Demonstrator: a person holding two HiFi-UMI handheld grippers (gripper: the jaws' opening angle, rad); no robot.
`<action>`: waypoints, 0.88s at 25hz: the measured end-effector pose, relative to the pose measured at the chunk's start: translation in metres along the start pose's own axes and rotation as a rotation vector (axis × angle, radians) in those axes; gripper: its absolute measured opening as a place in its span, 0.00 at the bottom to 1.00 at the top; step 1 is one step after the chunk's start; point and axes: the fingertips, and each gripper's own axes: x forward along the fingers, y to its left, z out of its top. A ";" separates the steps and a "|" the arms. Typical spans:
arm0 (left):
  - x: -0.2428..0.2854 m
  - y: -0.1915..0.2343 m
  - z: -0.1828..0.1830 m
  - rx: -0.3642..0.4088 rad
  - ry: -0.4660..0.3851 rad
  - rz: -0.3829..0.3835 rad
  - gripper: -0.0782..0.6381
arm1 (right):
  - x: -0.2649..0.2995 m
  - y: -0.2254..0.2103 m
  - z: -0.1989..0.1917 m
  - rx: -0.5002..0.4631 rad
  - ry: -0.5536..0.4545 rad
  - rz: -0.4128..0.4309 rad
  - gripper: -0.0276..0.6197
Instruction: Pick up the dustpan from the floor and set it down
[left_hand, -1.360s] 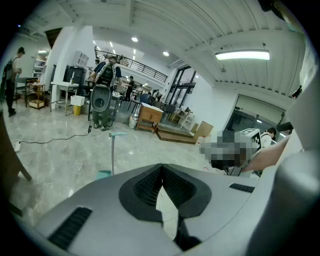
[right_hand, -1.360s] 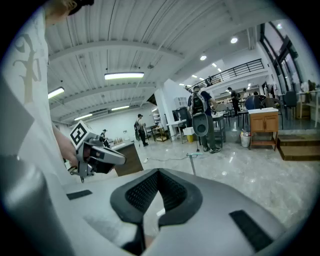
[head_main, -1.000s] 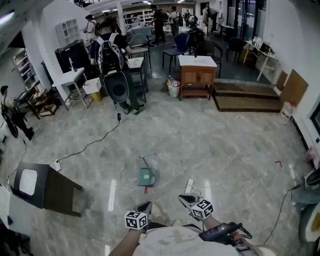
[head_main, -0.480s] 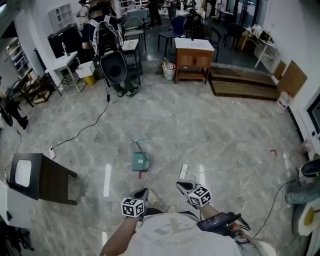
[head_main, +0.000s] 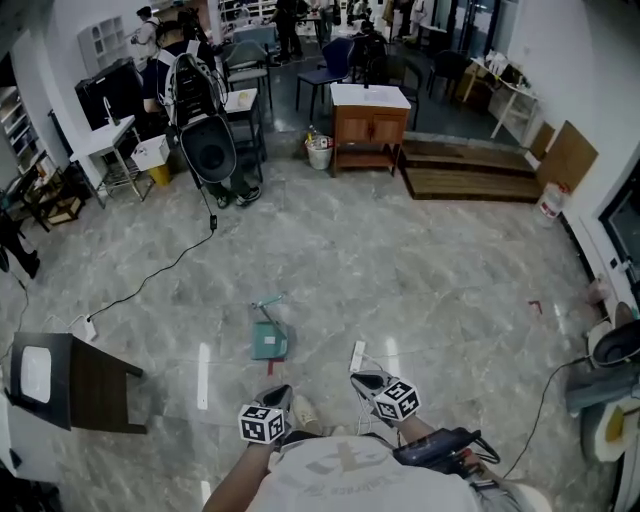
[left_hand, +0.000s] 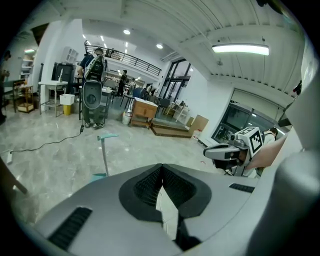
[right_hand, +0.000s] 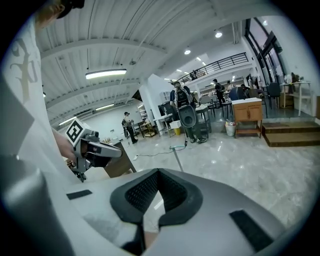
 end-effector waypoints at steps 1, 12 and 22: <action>-0.002 0.002 0.006 0.007 -0.001 0.003 0.13 | 0.003 0.000 0.002 0.003 0.003 0.003 0.07; -0.005 0.045 0.041 -0.036 -0.012 0.054 0.13 | 0.023 -0.029 0.029 0.027 0.021 -0.003 0.07; 0.022 0.076 0.069 -0.047 -0.030 0.034 0.13 | 0.052 -0.057 0.053 0.028 0.029 -0.033 0.07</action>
